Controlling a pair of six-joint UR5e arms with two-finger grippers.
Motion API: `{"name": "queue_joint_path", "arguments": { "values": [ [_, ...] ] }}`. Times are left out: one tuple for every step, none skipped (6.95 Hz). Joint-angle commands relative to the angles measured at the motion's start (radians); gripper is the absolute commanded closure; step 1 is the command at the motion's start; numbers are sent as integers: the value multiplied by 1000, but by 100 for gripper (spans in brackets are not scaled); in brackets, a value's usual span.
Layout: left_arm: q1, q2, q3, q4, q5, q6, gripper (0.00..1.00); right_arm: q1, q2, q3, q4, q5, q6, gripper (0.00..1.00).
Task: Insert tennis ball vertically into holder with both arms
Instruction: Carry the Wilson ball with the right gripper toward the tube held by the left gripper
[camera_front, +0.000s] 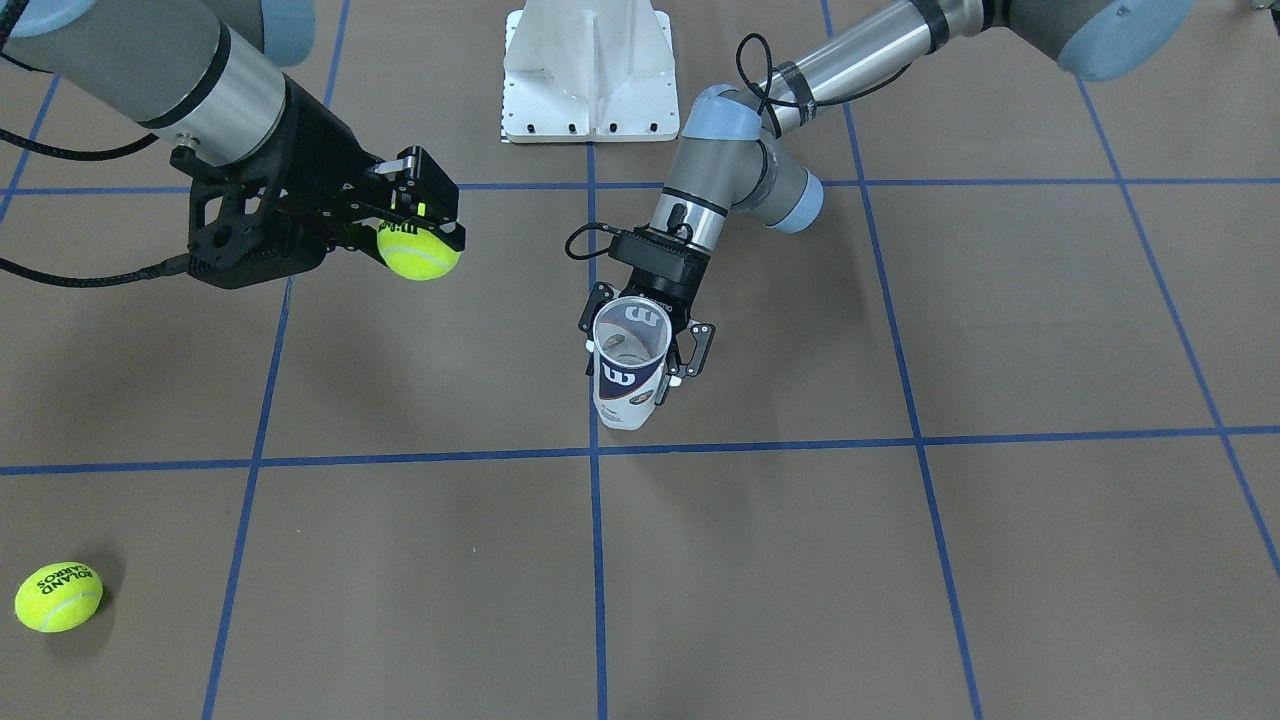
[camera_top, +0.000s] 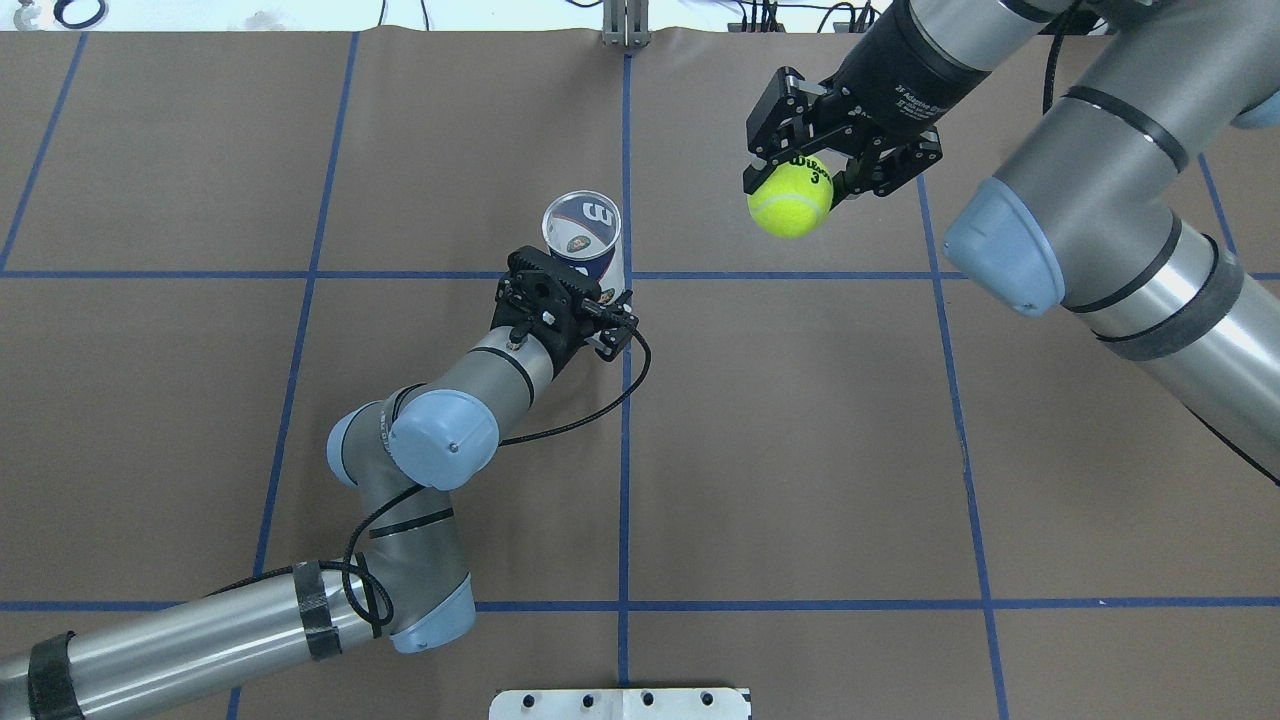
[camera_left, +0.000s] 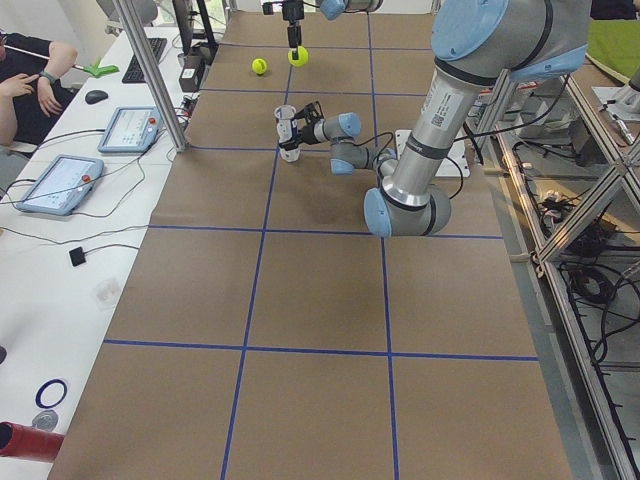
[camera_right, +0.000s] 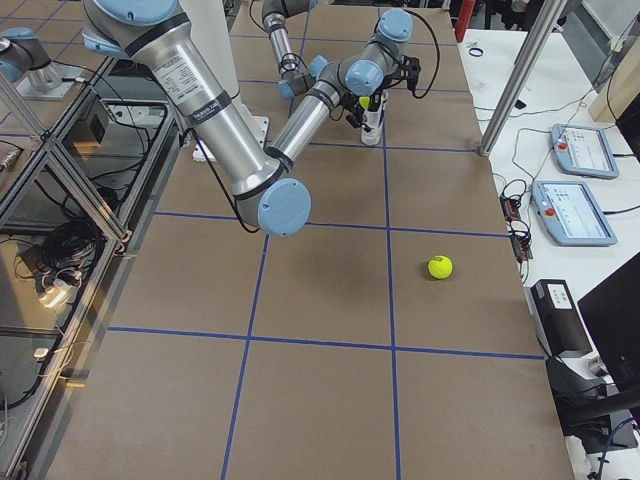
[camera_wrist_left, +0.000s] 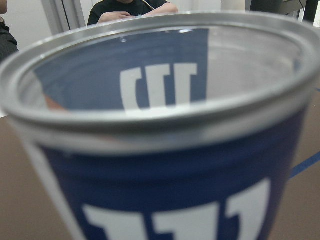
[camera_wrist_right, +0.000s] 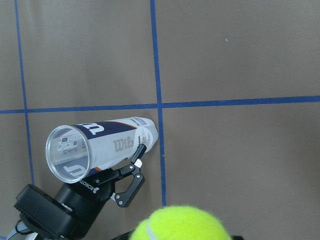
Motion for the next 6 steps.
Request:
{"name": "queue_joint_path", "arguments": {
  "values": [
    [0, -2, 0, -1, 0, -3, 12, -9, 58, -36, 0, -3, 24, 100],
    [0, -6, -1, -1, 0, -3, 13, -12, 131, -112, 2, -6, 32, 100],
    [0, -8, -1, -1, 0, -3, 15, -27, 208, -194, 2, -14, 35, 100],
    [0, -8, -1, -1, 0, -3, 17, -52, 262, -252, 2, -37, 47, 100],
    [0, -9, -1, -1, -2, -3, 17, -78, 299, -298, 5, -86, 52, 100],
    [0, -12, -1, -3, -2, -3, 17, -80, 315, -323, 5, -94, 50, 100]
  ]
}}
